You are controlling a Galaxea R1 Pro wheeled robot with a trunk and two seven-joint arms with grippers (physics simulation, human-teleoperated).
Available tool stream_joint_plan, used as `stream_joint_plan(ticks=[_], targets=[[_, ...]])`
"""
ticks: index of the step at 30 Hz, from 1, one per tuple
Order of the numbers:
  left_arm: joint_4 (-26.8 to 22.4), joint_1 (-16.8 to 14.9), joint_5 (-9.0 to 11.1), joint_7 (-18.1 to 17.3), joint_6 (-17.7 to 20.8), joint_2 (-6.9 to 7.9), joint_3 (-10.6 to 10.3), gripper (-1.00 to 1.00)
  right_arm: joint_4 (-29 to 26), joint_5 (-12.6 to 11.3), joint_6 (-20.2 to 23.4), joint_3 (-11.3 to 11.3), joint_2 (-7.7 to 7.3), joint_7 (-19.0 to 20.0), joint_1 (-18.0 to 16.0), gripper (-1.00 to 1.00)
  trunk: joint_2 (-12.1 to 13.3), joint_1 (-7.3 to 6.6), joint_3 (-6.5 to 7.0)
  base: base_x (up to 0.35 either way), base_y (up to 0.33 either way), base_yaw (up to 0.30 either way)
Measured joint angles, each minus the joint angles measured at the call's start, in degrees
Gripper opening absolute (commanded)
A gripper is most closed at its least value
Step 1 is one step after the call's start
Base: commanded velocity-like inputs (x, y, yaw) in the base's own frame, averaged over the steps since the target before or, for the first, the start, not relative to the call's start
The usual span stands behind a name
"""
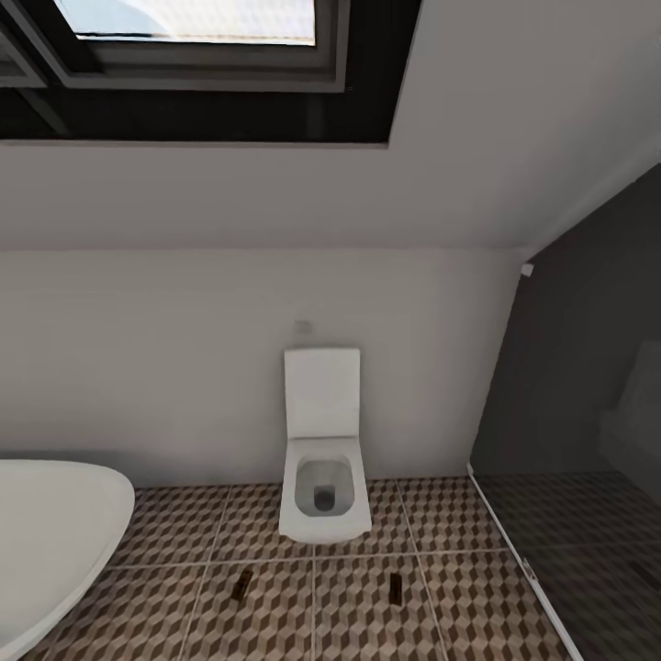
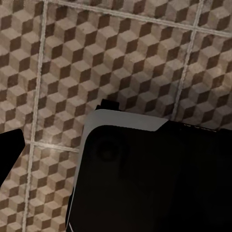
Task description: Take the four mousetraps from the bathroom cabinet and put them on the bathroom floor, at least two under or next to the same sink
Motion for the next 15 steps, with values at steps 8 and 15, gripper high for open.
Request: stream_joint_plan(ticks=[8,15], targets=[[0.0,0.0,0.0,-0.01,0.0,0.0,0.0,1.0,0.0,-0.04,0.06,-0.06,-0.06,0.0,0.0,1.0,0.0,0.0,0.29,0.0,0.0,0.0],[0.0,0.0,0.0,-0.01,0.0,0.0,0.0,1.0,0.0,-0.01,0.08,-0.08,-0.07,0.0,0.0,1.0,0.0,0.0,0.34,0.0,0.0,0.0]])
